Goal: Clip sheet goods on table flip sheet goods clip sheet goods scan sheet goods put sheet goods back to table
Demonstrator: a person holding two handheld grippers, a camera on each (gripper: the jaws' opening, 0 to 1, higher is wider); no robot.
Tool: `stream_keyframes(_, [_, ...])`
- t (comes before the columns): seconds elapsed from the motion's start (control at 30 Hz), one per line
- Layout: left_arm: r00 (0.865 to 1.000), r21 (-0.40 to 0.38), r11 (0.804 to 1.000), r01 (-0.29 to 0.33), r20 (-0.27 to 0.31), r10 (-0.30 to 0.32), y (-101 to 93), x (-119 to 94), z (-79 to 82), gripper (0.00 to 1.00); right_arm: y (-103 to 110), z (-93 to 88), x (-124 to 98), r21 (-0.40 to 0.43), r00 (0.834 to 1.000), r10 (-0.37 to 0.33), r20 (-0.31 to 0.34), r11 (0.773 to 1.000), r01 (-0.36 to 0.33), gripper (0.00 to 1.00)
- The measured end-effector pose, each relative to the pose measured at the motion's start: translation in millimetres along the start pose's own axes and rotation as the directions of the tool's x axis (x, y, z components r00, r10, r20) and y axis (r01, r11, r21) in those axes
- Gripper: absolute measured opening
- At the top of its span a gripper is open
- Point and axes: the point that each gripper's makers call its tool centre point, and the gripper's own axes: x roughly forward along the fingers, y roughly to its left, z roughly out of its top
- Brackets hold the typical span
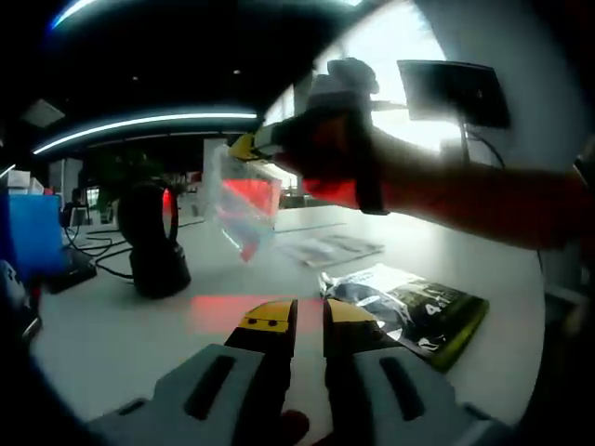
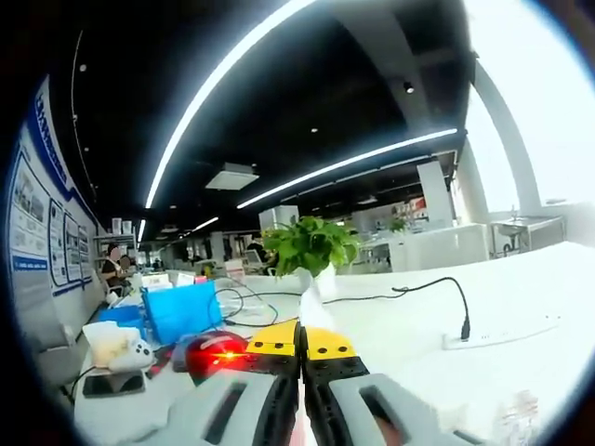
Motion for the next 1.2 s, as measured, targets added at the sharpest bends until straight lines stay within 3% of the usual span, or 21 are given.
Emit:
stream_keyframes(0.83, [1.000, -0.001, 1.000, -0.005, -0.001, 0.005, 0.8, 0, -0.1, 0.04, -13, -14.4, 5, -0.009, 0.998, -0.047, -0.029, 0.999, 0.047, 0.00])
stream_keyframes(1.2, [1.000, 0.000, 1.000, -0.007, -0.002, 0.007, 0.9, 0, -0.3, 0.04, -18, 0.5, -5, -0.008, 0.998, -0.055, -0.005, 0.998, 0.055, 0.00])
